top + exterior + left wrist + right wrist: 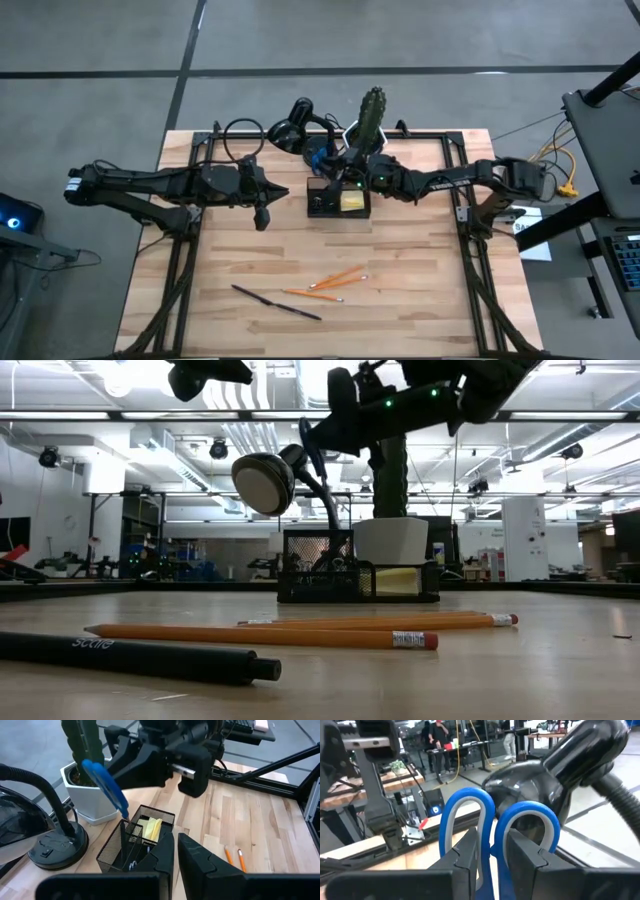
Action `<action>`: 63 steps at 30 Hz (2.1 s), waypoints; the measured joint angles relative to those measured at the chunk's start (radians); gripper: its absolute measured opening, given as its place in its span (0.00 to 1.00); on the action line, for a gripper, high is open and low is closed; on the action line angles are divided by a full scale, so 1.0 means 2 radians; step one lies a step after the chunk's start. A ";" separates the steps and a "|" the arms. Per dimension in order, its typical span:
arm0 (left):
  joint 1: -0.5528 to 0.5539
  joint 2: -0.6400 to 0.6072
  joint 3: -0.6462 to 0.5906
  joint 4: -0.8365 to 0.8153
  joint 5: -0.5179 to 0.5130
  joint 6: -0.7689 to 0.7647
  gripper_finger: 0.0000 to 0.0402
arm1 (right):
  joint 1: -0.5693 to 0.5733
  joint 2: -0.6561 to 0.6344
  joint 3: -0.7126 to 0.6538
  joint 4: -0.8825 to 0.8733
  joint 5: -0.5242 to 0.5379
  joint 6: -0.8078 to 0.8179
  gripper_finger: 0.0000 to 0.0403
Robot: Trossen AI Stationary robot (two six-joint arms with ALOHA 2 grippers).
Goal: Pick and place office supplies into organizer
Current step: Put the blue scissors into the black desk organizer
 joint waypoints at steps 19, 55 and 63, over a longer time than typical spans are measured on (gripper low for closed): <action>0.000 0.000 0.000 0.000 0.000 0.000 0.02 | -0.010 0.026 -0.029 0.024 0.014 0.024 0.16; 0.000 0.000 0.000 0.001 0.000 -0.010 0.02 | -0.023 0.044 -0.073 0.110 0.008 0.069 0.16; 0.000 0.000 0.000 0.000 0.000 -0.014 0.02 | -0.022 0.044 -0.073 0.111 0.004 0.073 0.16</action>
